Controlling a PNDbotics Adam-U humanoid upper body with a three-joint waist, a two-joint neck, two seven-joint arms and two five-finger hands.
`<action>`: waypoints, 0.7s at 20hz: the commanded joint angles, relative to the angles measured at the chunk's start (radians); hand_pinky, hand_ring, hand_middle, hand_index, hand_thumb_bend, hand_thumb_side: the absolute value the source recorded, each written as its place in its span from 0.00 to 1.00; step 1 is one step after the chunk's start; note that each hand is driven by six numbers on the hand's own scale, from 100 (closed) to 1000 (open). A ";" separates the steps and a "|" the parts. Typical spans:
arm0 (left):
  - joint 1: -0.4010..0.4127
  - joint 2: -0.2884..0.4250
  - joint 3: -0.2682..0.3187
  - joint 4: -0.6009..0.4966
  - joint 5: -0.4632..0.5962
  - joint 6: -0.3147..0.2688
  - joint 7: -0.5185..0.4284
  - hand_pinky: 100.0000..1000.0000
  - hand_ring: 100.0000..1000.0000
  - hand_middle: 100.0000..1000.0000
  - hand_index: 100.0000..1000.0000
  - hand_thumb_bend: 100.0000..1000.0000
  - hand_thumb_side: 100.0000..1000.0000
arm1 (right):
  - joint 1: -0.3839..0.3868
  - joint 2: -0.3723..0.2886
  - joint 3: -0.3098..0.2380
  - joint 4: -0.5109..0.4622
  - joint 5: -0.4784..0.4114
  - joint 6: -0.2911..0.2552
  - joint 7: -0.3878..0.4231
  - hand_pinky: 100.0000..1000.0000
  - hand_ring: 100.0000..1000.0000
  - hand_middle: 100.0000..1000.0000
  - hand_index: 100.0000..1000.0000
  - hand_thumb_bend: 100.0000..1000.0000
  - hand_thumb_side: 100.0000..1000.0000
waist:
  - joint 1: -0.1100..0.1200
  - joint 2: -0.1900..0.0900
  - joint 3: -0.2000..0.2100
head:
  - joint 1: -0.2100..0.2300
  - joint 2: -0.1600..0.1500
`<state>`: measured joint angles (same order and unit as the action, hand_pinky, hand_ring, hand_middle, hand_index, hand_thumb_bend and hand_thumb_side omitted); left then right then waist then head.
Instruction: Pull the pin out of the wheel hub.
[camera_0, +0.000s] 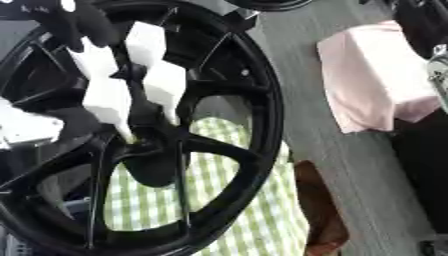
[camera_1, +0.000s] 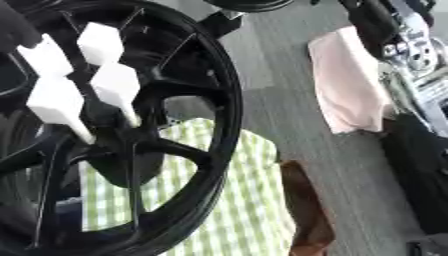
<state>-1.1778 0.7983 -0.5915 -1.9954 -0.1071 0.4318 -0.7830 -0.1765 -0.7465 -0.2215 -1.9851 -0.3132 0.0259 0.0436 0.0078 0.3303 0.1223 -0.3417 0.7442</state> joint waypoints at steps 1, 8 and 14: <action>-0.004 0.006 0.001 -0.005 -0.027 0.076 -0.082 0.84 0.75 0.74 0.85 0.34 0.37 | -0.012 -0.025 -0.008 -0.015 0.001 -0.003 0.004 0.93 0.93 0.32 0.59 0.00 0.68 | -0.004 -0.014 -0.004 | 0.005 -0.016; 0.017 0.004 -0.008 -0.001 -0.062 0.092 -0.094 0.83 0.75 0.74 0.83 0.34 0.37 | -0.016 -0.022 -0.007 -0.015 0.002 -0.003 0.006 0.93 0.93 0.32 0.59 0.00 0.68 | -0.007 -0.006 -0.009 | 0.013 -0.020; 0.024 -0.003 -0.018 0.011 -0.074 0.096 -0.091 0.83 0.75 0.74 0.83 0.35 0.37 | -0.019 -0.018 -0.006 -0.015 0.004 -0.001 0.010 0.93 0.93 0.32 0.59 0.00 0.68 | -0.010 0.003 -0.010 | 0.016 -0.018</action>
<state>-1.1428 0.7885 -0.6179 -1.9829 -0.1752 0.4321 -0.7826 -0.1854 -0.7435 -0.2209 -1.9851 -0.3126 0.0257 0.0509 -0.0010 0.3491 0.1141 -0.3273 0.7365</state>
